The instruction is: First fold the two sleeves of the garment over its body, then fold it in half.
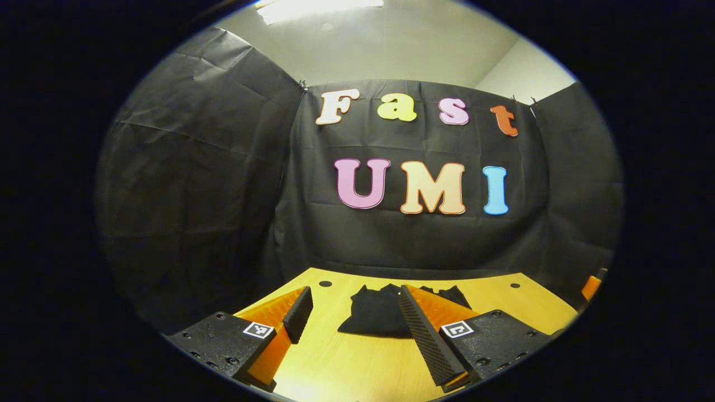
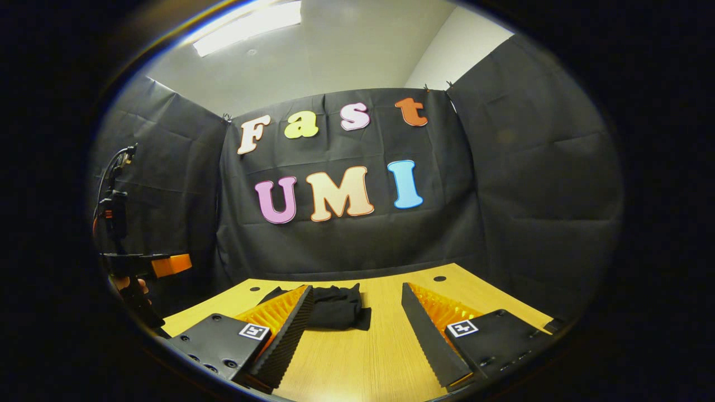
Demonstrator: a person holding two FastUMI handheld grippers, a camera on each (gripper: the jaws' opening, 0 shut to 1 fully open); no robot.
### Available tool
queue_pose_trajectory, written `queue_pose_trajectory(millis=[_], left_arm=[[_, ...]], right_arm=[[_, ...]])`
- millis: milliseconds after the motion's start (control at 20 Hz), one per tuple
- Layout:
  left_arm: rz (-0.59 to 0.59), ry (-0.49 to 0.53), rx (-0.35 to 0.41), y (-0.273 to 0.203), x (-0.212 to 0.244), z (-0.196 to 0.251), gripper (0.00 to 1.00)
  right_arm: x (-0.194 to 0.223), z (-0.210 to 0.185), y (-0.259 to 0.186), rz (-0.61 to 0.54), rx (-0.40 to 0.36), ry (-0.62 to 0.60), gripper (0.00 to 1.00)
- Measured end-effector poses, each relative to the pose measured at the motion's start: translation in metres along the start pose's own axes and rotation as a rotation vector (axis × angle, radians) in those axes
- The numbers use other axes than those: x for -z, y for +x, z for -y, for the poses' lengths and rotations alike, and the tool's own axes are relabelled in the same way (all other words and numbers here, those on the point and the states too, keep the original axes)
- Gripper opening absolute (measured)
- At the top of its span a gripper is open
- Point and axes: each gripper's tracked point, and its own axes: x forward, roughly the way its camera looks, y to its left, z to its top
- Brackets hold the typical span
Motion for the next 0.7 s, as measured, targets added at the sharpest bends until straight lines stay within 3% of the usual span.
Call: queue_pose_trajectory(millis=[700], left_arm=[[0.012,-0.006,0.040,-0.007,0.007,-0.005,0.93]], right_arm=[[-0.004,-0.010,-0.010,0.023,-0.003,-0.008,0.99]])
